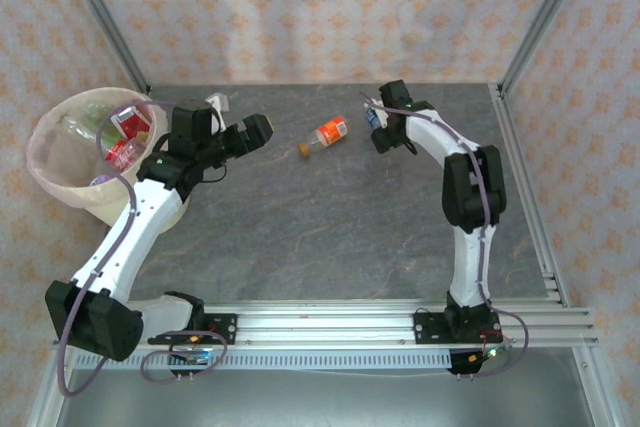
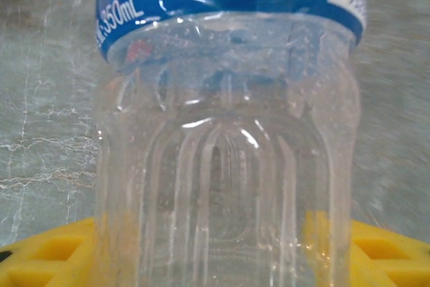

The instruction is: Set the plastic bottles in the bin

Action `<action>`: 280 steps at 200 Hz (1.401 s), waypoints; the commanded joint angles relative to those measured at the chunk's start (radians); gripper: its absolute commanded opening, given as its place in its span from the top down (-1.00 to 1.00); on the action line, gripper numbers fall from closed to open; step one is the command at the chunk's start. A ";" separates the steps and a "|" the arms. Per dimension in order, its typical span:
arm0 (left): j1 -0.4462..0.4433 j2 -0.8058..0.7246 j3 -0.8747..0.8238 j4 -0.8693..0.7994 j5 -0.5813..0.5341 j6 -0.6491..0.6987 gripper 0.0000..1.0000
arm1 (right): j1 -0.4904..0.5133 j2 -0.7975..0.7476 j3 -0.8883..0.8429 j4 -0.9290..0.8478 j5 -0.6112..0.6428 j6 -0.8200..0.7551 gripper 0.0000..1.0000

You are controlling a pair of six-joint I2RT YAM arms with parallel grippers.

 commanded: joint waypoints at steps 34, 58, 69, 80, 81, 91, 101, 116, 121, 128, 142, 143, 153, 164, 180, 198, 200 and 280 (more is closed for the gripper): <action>-0.030 0.045 -0.025 0.232 0.118 -0.119 -1.00 | 0.069 -0.429 -0.336 0.321 -0.231 0.243 -0.05; -0.038 0.105 0.005 0.320 0.252 -0.169 -1.00 | 0.109 -0.533 -0.426 0.399 -0.407 0.330 -0.04; -0.045 0.128 0.020 0.345 0.280 -0.179 -1.00 | 0.134 -0.570 -0.476 0.458 -0.469 0.357 -0.03; -0.048 0.146 0.046 0.325 0.275 -0.171 -1.00 | 0.156 -0.597 -0.520 0.506 -0.521 0.352 -0.04; -0.047 0.148 0.049 0.321 0.273 -0.169 -1.00 | 0.159 -0.599 -0.523 0.507 -0.525 0.349 -0.04; -0.048 0.160 0.080 0.277 0.254 -0.139 -0.99 | 0.182 -0.613 -0.543 0.519 -0.551 0.331 -0.05; -0.047 0.171 0.107 0.249 0.243 -0.114 -0.96 | 0.197 -0.615 -0.544 0.499 -0.601 0.305 -0.06; -0.047 0.184 0.138 0.221 0.224 -0.081 -0.88 | 0.219 -0.605 -0.527 0.458 -0.666 0.272 -0.07; -0.048 0.189 0.147 0.207 0.210 -0.069 -0.85 | 0.227 -0.599 -0.519 0.438 -0.683 0.262 -0.07; -0.049 0.196 0.160 0.187 0.190 -0.054 -0.81 | 0.236 -0.591 -0.507 0.418 -0.700 0.249 -0.07; -0.049 0.214 0.182 0.151 0.173 -0.035 -0.74 | 0.252 -0.579 -0.489 0.398 -0.731 0.237 -0.06; -0.048 0.215 0.183 0.150 0.173 -0.035 -0.73 | 0.253 -0.578 -0.488 0.398 -0.733 0.237 -0.07; -0.051 0.231 0.193 0.140 0.182 -0.033 -0.70 | 0.262 -0.570 -0.483 0.409 -0.753 0.242 -0.07; -0.056 0.244 0.199 0.137 0.194 -0.035 -0.69 | 0.272 -0.560 -0.474 0.421 -0.773 0.245 -0.07; -0.066 0.259 0.211 0.125 0.205 -0.027 -0.64 | 0.284 -0.540 -0.449 0.418 -0.786 0.245 -0.07; -0.076 0.271 0.221 0.105 0.206 -0.016 -0.46 | 0.293 -0.531 -0.440 0.443 -0.790 0.257 -0.07; -0.076 0.271 0.221 0.105 0.205 -0.015 -0.44 | 0.294 -0.529 -0.440 0.445 -0.792 0.258 -0.06; -0.078 0.256 0.167 0.180 0.218 -0.079 0.44 | 0.314 -0.525 -0.443 0.478 -0.869 0.266 -0.09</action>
